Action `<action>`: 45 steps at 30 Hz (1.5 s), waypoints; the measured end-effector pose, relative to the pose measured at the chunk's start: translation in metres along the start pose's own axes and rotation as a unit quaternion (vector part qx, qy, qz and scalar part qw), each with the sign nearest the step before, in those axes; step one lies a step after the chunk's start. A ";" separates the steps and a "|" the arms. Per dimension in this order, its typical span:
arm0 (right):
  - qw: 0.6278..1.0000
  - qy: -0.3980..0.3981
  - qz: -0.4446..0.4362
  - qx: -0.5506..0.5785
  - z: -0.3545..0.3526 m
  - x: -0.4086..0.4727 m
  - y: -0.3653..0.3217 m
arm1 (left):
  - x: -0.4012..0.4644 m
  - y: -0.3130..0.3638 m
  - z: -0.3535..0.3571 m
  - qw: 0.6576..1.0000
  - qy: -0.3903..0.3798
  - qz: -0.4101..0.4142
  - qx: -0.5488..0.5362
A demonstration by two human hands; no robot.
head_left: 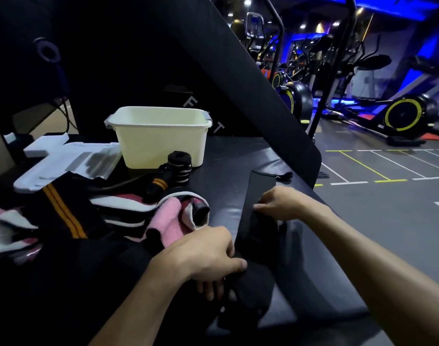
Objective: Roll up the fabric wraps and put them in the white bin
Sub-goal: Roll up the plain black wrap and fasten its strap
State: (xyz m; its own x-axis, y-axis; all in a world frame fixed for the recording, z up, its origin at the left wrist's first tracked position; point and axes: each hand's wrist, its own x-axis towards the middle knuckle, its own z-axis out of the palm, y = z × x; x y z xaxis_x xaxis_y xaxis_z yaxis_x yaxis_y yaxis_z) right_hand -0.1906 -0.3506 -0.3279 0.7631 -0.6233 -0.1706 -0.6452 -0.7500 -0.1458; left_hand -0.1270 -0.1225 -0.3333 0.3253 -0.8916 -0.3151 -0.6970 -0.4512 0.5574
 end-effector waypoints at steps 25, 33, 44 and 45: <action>0.982 0.086 -0.127 0.107 -0.016 0.005 -0.025 | 0.008 0.012 -0.002 0.963 0.221 0.147 -0.040; 0.868 0.064 -0.102 0.481 0.001 -0.003 0.016 | -0.002 0.022 0.006 0.970 0.057 0.236 0.006; 0.998 0.044 0.041 -0.027 0.013 0.011 0.038 | 0.002 0.020 0.012 0.969 -0.011 0.247 0.012; 0.997 0.053 0.030 -0.044 0.015 0.017 0.037 | 0.002 0.019 0.012 0.968 -0.014 0.249 0.012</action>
State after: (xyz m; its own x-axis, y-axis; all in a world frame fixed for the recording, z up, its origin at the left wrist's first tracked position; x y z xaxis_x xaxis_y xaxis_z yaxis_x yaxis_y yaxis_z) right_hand -0.2019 -0.3855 -0.3512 0.7263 -0.6837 -0.0713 -0.6872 -0.7246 -0.0517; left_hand -0.1472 -0.1330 -0.3324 -0.0721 -0.9969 -0.0324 -0.7782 0.0359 0.6270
